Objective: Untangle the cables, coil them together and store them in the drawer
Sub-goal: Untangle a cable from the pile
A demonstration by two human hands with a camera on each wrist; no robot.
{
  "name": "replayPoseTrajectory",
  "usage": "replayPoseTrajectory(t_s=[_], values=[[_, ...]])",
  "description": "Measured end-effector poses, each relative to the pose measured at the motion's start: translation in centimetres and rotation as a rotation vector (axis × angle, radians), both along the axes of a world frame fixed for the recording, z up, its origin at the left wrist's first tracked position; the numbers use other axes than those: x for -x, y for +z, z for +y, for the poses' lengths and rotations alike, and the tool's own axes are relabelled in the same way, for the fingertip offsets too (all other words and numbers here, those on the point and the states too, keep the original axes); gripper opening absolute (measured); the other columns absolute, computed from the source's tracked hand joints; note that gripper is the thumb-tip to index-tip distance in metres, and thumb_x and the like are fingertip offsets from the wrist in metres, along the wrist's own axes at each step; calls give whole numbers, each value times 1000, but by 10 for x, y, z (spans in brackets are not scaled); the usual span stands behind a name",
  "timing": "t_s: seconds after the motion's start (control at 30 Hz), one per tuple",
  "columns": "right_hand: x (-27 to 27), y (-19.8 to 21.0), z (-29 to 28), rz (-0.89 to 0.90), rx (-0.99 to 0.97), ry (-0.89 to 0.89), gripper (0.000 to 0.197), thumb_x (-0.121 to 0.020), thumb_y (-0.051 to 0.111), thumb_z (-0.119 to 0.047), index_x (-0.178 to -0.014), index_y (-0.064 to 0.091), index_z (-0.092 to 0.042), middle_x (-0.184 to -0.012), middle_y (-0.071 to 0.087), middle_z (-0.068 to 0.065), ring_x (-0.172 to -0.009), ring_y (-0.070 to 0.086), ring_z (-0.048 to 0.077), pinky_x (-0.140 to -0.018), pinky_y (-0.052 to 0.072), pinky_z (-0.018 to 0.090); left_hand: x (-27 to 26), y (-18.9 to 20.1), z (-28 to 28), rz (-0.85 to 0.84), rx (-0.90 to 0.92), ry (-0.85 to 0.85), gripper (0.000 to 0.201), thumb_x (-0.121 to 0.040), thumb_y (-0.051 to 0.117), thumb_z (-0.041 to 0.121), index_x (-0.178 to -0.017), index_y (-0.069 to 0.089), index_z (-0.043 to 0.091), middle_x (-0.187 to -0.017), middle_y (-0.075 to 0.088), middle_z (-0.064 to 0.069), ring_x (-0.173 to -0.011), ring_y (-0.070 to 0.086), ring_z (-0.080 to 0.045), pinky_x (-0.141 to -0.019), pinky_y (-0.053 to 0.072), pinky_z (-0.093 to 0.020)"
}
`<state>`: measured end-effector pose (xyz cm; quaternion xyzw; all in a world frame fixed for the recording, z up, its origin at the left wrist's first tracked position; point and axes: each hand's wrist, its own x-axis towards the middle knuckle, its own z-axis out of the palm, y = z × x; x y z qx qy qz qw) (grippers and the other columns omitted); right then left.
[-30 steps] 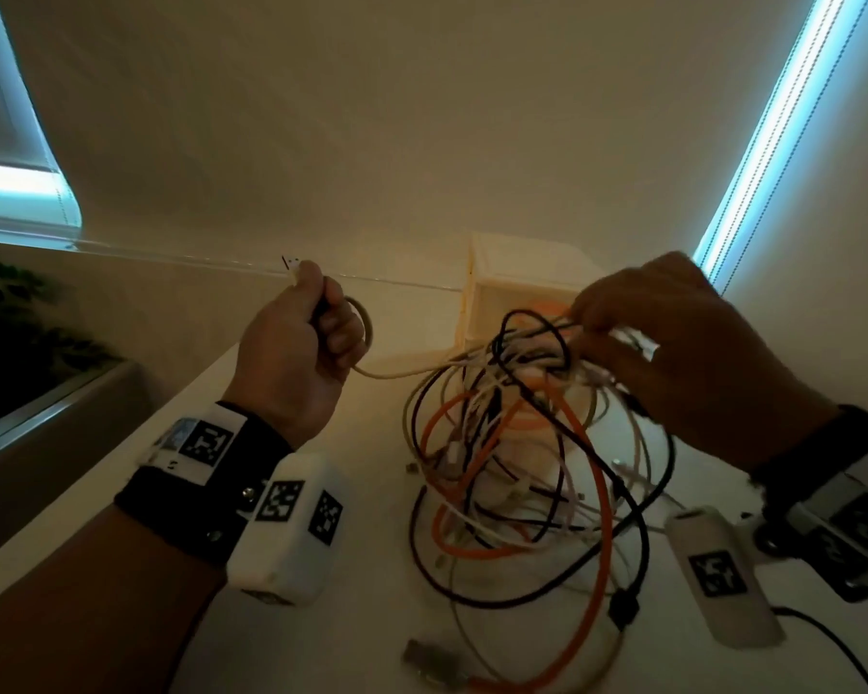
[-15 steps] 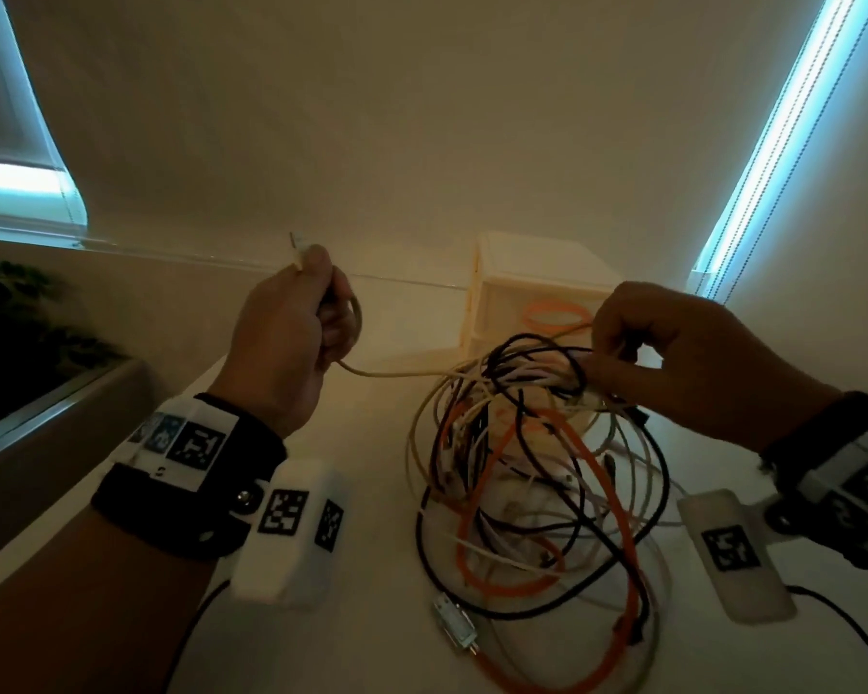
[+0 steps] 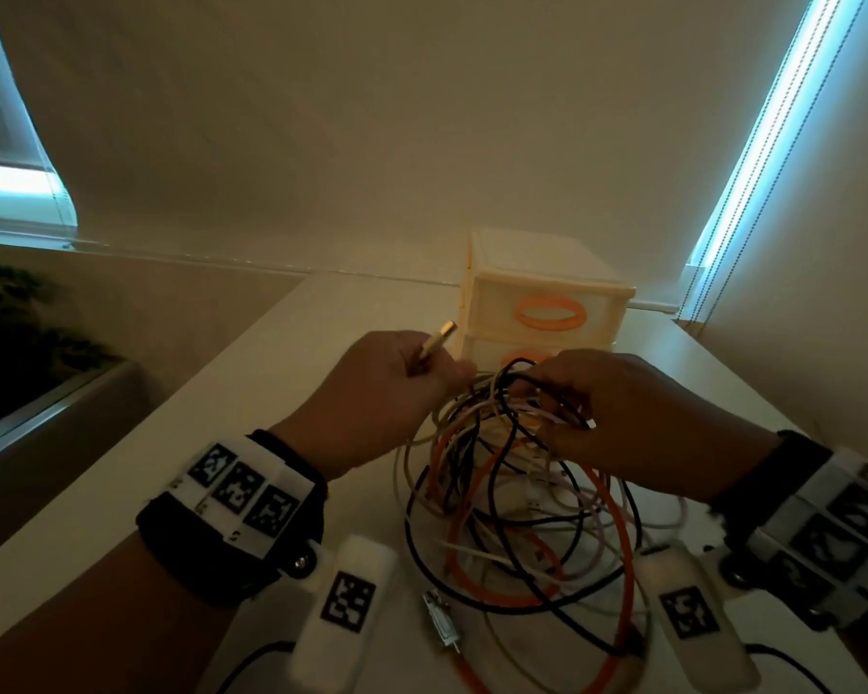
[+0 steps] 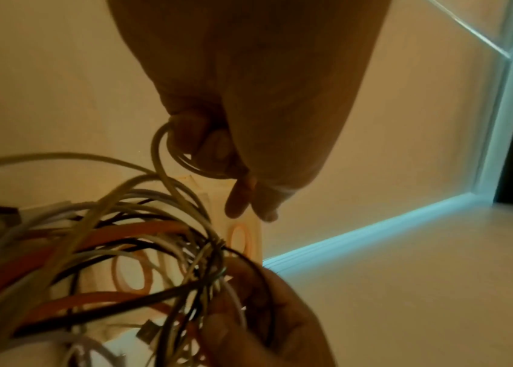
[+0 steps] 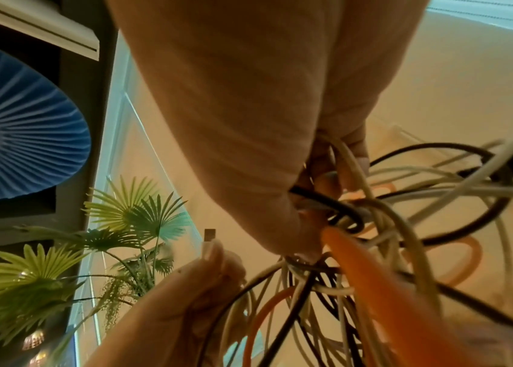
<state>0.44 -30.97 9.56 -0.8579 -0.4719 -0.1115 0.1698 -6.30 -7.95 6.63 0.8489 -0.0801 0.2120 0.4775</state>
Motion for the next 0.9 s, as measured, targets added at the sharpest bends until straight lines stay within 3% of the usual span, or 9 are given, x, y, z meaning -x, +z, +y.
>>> replayPoseTrajectory(t_s=[0.07,0.17,0.27,0.33,0.4,0.5,0.6,0.77,0.9], values=[[3,-1,-1,66,-38,9,27,-84,77,-31,-109,66,-37,-85,62,-21,-88,58,-2,-76,46,11,-1,-3,-5,53,-130,-9,32,-82,76,49,-75,69,19,-52,52,8,-47,45,-1,-50,33,-16],[8,-1,-3,173,-139,-13,37,-84,76,-39,-118,62,-41,-85,65,-12,-79,64,9,-72,54,25,-4,-4,-5,141,-338,33,33,-79,76,56,-77,67,24,-59,49,10,-52,46,1,-49,30,-18],[9,-1,-4,202,-283,-61,15,-87,66,-43,-102,65,-40,-78,65,-10,-69,63,9,-64,52,20,-5,-5,-4,118,-367,29,27,-85,75,48,-78,68,22,-62,50,9,-53,46,-1,-50,32,-19],[6,-1,-5,190,-352,-132,28,-88,54,-55,-89,68,-30,-74,66,-3,-66,61,13,-63,52,25,-4,-6,-4,107,-286,12,24,-87,75,40,-77,67,20,-61,54,8,-51,47,-3,-55,39,-22],[1,0,-6,77,-400,-205,44,-91,49,-57,-82,68,-19,-72,64,3,-68,60,19,-67,54,38,-5,-7,-5,119,-185,-18,22,-88,77,33,-75,67,18,-60,57,6,-50,48,-6,-59,45,-34],[-4,11,3,-246,-380,-137,18,-92,63,-36,-87,69,-20,-86,64,-5,-84,60,13,-75,52,34,-4,-8,-10,124,-133,-37,23,-85,79,33,-71,66,20,-58,57,5,-51,49,-8,-58,44,-35],[-5,31,23,-104,-203,54,9,-89,69,-28,-97,71,-24,-93,66,-14,-87,62,1,-75,52,17,-5,-8,-14,112,-140,-27,27,-82,80,36,-66,63,22,-58,56,6,-52,49,-7,-57,42,-29],[-12,42,49,-105,369,47,10,-89,71,-31,-98,70,-27,-82,56,-15,-80,55,3,-73,42,21,-4,-9,-12,74,-140,-35,26,-84,79,33,-75,68,11,-58,56,5,-50,46,-4,-51,35,-18],[-9,53,51,-132,591,53,23,-91,70,-31,-82,49,-37,-78,50,-15,-73,46,-1,-63,33,14,-5,-12,-14,25,-194,-20,23,-86,75,33,-76,69,14,-67,63,-3,-58,54,-15,-56,42,-32]])
